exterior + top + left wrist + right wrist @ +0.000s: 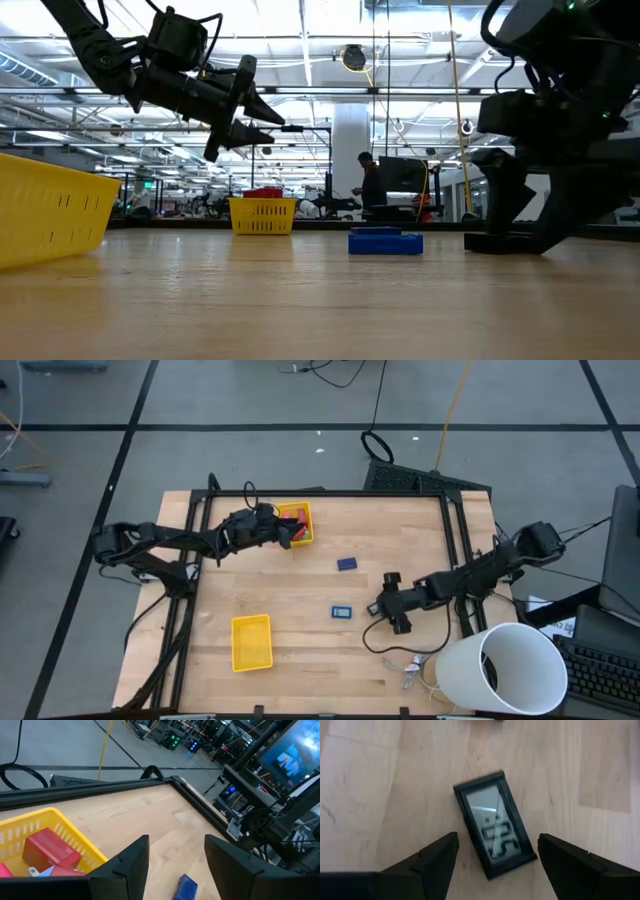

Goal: Pick & Place Office items
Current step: Put the black digital clock into the bottom yellow bin

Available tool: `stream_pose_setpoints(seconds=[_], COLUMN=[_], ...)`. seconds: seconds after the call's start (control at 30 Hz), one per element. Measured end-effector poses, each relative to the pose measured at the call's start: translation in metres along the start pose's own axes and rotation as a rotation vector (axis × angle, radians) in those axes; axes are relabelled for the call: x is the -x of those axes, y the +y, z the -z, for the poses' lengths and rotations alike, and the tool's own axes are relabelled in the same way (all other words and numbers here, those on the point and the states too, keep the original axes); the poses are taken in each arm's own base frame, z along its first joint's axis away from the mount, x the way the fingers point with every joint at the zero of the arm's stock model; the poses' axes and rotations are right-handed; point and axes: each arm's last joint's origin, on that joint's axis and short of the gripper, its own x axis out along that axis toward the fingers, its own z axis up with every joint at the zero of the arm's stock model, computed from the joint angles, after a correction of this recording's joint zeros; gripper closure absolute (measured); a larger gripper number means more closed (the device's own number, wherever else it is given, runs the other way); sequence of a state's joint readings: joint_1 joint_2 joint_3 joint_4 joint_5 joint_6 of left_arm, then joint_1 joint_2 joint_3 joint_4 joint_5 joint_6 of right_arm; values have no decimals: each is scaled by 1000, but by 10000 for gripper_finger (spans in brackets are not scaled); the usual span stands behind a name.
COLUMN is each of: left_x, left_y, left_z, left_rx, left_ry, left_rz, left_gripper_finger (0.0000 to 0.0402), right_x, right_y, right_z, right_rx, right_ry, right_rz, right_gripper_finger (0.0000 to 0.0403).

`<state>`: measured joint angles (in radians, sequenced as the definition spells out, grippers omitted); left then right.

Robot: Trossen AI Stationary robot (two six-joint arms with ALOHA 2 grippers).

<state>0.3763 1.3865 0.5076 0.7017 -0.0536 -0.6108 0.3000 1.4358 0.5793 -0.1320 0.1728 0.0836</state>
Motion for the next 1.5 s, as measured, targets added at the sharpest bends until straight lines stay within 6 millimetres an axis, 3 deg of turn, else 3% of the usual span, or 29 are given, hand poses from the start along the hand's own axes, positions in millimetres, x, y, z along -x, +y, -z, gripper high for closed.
stream_pose_setpoints(seconds=[0.43, 0.63, 0.8, 1.03, 1.23, 1.5], left_x=[0, 0, 1, 3, 5, 7], left_y=[0, -5, -14, -25, -46, -86], left_z=[0, 4, 9, 13, 19, 20], left_rx=[-29, -30, -66, -62, -87, -193], left_ry=[3, 16, 28, 25, 30, 21], left_rz=[1, 20, 55, 109, 195, 330], left_gripper_finger=[242, 249, 238, 181, 106, 60], right_x=[1, 4, 22, 45, 57, 63], right_y=[1, 0, -5, -14, -21, -23], right_z=[-4, -7, -28, -55, -68, -73], right_rx=[1, 8, 61, 206, 295, 314], right_ry=[-42, -73, -224, -471, -507, -528], right_rz=[-46, -42, 86, 389, 728, 808], right_gripper_finger=[260, 260, 257, 258, 254, 259])
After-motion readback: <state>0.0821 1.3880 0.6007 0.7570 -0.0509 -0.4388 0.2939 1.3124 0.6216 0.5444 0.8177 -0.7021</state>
